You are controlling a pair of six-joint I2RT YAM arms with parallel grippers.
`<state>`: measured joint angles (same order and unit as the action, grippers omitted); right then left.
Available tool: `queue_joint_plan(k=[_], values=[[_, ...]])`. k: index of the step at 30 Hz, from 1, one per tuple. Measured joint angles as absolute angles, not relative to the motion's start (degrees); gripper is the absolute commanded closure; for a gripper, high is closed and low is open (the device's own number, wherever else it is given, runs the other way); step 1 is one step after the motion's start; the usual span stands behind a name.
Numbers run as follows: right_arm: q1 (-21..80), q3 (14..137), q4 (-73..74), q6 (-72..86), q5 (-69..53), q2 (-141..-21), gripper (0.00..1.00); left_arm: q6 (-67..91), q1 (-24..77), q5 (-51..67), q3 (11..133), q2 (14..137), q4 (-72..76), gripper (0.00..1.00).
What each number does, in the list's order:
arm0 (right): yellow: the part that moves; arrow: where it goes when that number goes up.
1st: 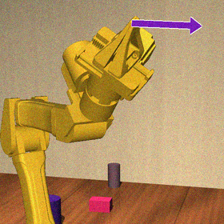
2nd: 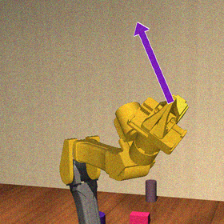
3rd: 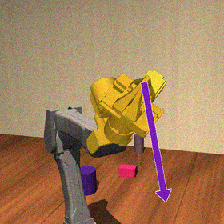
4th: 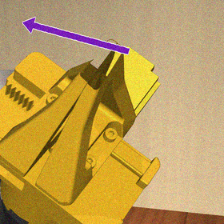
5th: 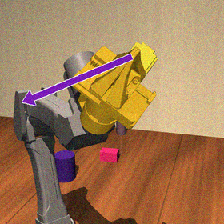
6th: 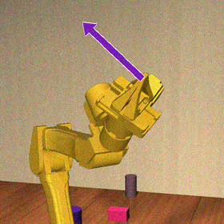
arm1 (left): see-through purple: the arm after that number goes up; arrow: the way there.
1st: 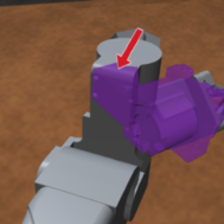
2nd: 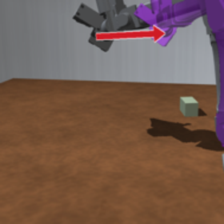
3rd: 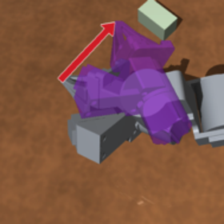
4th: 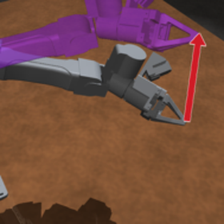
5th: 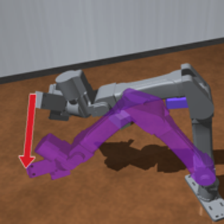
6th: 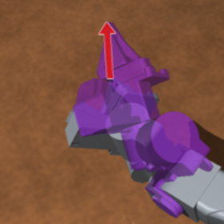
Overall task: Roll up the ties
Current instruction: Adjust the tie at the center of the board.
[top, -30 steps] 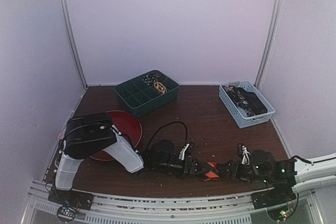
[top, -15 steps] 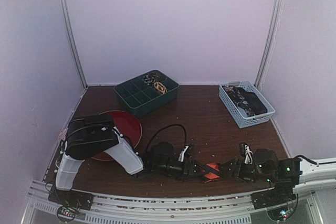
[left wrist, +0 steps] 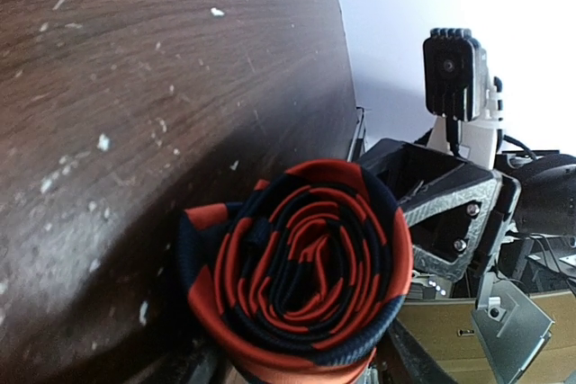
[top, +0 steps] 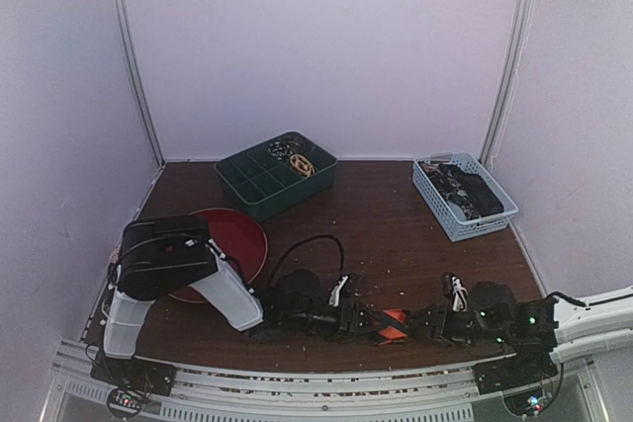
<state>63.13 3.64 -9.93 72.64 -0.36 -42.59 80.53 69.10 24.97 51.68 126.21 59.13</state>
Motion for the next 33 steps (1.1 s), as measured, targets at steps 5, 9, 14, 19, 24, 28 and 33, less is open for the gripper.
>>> queue_joint_plan(k=[5, 9, 14, 19, 24, 28, 33], values=[[63.72, 2.42, -16.51, 74.96, -2.92, -45.84, 0.66, 82.78, 69.71, 23.00, 48.45, 124.79, 61.32, 0.40], [64.47, 2.15, -18.22, 76.34, -3.25, -46.37, 0.66, 85.08, 71.68, 22.02, 48.38, 124.81, 61.52, 0.40], [65.71, 1.32, -18.90, 77.84, -2.96, -45.58, 0.67, 87.20, 73.25, 21.65, 48.38, 124.97, 61.63, 0.41], [66.67, 0.93, -19.33, 78.85, -1.69, -45.67, 0.67, 87.50, 73.30, 21.37, 49.52, 125.19, 60.18, 0.52], [67.20, 0.93, -18.48, 78.65, 0.05, -46.04, 0.66, 85.82, 73.34, 21.17, 51.24, 125.16, 56.97, 0.68], [67.48, 0.93, -18.06, 77.62, 1.26, -46.04, 0.65, 84.79, 73.34, 20.86, 51.24, 125.16, 56.75, 0.73], [67.59, 2.15, -16.53, 75.26, 2.87, -46.06, 0.59, 82.35, 73.19, 20.64, 51.00, 124.88, 56.25, 0.73]])
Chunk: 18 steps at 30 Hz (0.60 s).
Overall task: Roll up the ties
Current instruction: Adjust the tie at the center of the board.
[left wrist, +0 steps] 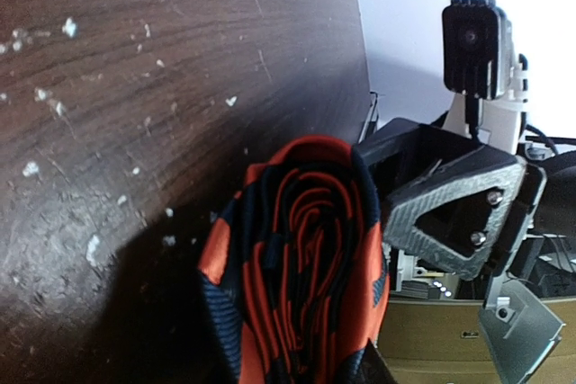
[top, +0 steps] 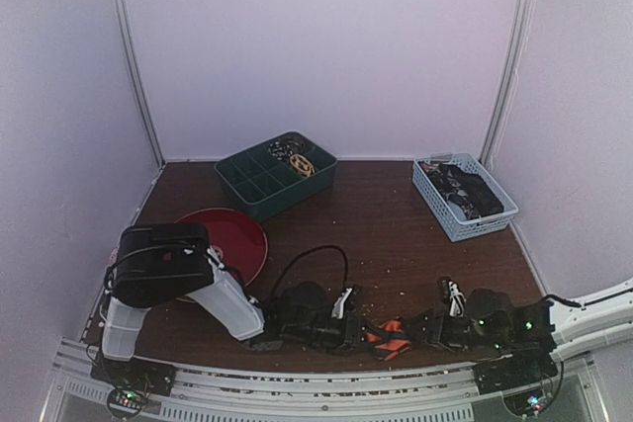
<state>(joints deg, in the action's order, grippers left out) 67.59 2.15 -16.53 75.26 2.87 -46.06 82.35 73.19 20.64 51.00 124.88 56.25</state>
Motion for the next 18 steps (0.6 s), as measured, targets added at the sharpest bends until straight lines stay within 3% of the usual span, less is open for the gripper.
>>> queue_joint_plan(k=[12, 18], values=[[67.90, 8.08, -2.87, 76.31, 8.80, -38.13, 0.54, 73.76, 72.84, 19.53, 52.18, 121.05, 46.83, 0.57], [68.45, 7.77, 4.56, 78.63, 9.37, -31.86, 0.63, 75.46, 72.79, 19.73, 50.87, 121.19, 49.74, 0.54]])
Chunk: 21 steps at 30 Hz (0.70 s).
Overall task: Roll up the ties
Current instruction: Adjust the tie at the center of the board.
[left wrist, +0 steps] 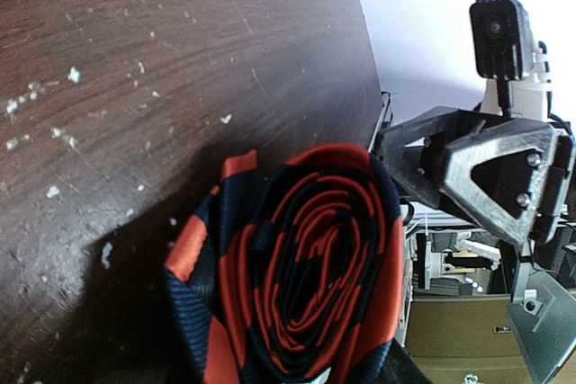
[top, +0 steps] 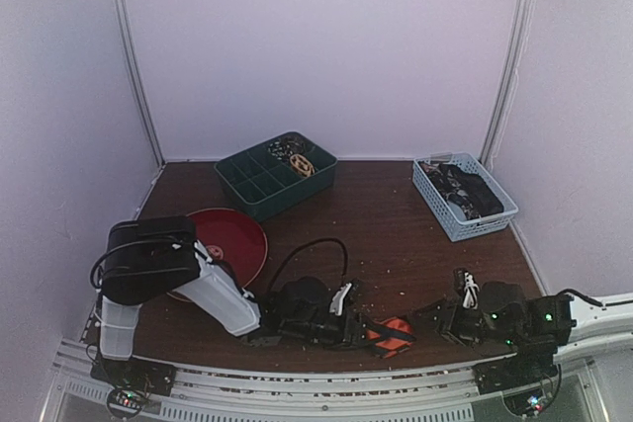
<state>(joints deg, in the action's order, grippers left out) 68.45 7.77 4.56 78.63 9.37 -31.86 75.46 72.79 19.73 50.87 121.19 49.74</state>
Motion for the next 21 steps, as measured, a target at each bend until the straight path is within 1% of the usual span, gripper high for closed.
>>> queue_joint_plan(k=[6, 11, 15, 21], values=[[68.45, 7.79, 8.10, 77.69, 7.18, -32.45, 0.62, 77.69, 72.79, 19.94, 49.65, 121.45, 52.95, 0.48], [68.45, 7.77, 8.88, 76.62, 4.62, -32.42, 0.73, 79.50, 72.79, 19.94, 48.25, 121.47, 55.51, 0.48], [68.45, 7.77, 9.56, 76.36, 3.73, -32.64, 0.78, 80.53, 72.79, 19.97, 48.07, 121.51, 56.29, 0.48], [68.53, 7.73, 6.74, 76.44, 2.96, -36.01, 0.80, 81.19, 72.79, 20.45, 48.45, 121.69, 56.40, 0.48]])
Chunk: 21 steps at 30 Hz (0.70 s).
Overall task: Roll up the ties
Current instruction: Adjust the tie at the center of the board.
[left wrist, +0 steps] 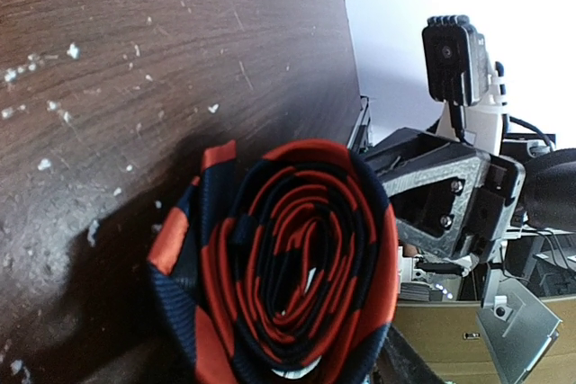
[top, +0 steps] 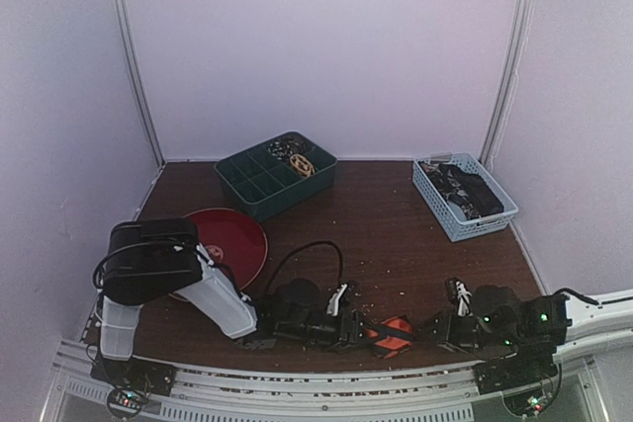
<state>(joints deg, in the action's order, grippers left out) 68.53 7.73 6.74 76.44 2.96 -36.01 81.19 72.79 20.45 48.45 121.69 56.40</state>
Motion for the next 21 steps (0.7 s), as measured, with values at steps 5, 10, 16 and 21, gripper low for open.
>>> queue_joint_plan(k=[5, 10, 16, 21], values=[[68.77, 7.75, 2.22, 76.40, 3.16, -41.74, 0.81, 81.43, 72.88, 20.82, 49.41, 122.21, 55.48, 0.48], [68.77, 7.99, -0.82, 76.16, 4.95, -46.35, 0.78, 82.02, 72.97, 20.51, 49.28, 122.26, 55.51, 0.48], [68.82, 11.92, 5.61, 75.33, 8.97, -43.66, 0.76, 82.72, 72.97, 20.03, 48.21, 122.26, 55.88, 0.48], [68.86, 13.30, 12.99, 75.31, 9.89, -37.67, 0.89, 83.24, 72.97, 19.70, 47.90, 122.26, 56.55, 0.48]])
